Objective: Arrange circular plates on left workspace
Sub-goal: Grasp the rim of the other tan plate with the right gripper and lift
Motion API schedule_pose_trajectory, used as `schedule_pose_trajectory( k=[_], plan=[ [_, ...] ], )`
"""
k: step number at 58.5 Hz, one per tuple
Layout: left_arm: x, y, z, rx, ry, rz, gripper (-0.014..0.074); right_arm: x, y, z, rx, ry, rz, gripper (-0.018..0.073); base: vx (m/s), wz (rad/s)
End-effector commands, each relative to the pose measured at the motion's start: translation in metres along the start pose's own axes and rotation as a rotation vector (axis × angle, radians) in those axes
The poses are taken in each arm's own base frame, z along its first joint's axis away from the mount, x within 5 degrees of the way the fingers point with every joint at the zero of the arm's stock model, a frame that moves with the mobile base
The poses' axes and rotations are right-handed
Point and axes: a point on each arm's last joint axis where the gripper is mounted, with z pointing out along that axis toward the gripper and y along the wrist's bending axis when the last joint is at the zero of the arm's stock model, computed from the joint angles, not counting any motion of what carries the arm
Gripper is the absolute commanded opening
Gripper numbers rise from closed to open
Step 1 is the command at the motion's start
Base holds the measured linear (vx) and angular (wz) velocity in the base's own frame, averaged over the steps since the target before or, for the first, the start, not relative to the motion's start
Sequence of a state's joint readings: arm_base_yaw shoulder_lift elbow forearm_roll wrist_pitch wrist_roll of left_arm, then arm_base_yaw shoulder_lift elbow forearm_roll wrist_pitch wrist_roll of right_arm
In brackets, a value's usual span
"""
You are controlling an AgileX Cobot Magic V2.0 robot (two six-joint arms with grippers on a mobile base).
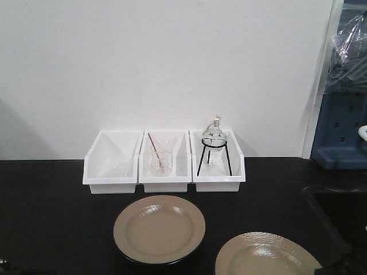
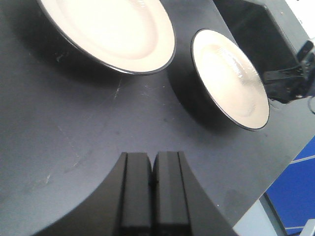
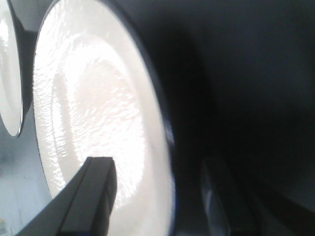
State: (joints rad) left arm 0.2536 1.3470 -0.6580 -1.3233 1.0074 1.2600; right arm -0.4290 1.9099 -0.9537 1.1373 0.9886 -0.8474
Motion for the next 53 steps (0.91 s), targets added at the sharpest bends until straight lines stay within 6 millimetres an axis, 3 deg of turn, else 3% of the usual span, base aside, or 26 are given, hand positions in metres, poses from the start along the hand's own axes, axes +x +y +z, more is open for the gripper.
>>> schedule_pose_trajectory(
  k=[1,14,18,26,37,53],
  plan=[
    [-0.010,-0.012,-0.005,0.053,-0.064,0.010,-0.0001,-0.008,0.021,0.000,-0.070,-0.045,-0.052,0.0438,0.00,0.00],
    [-0.010,-0.013,-0.005,0.064,-0.062,0.009,-0.0001,-0.006,0.018,0.022,-0.075,-0.015,-0.035,0.0392,0.00,0.00],
    [-0.010,-0.014,-0.005,0.067,-0.061,0.009,-0.0001,-0.006,0.017,0.023,-0.077,-0.014,-0.028,0.0297,0.00,0.00],
    [-0.010,-0.014,-0.005,0.068,-0.060,0.009,-0.0001,-0.006,0.019,0.022,-0.083,-0.016,-0.054,-0.0015,0.00,0.00],
    [-0.010,-0.014,-0.005,0.068,-0.060,0.010,-0.0001,-0.008,0.033,0.011,-0.109,-0.055,-0.078,-0.0004,0.00,0.00],
    [-0.010,-0.014,-0.005,0.067,-0.058,0.011,-0.0001,-0.018,0.083,-0.025,-0.295,-0.291,-0.048,-0.0003,0.00,0.00]
  ],
)
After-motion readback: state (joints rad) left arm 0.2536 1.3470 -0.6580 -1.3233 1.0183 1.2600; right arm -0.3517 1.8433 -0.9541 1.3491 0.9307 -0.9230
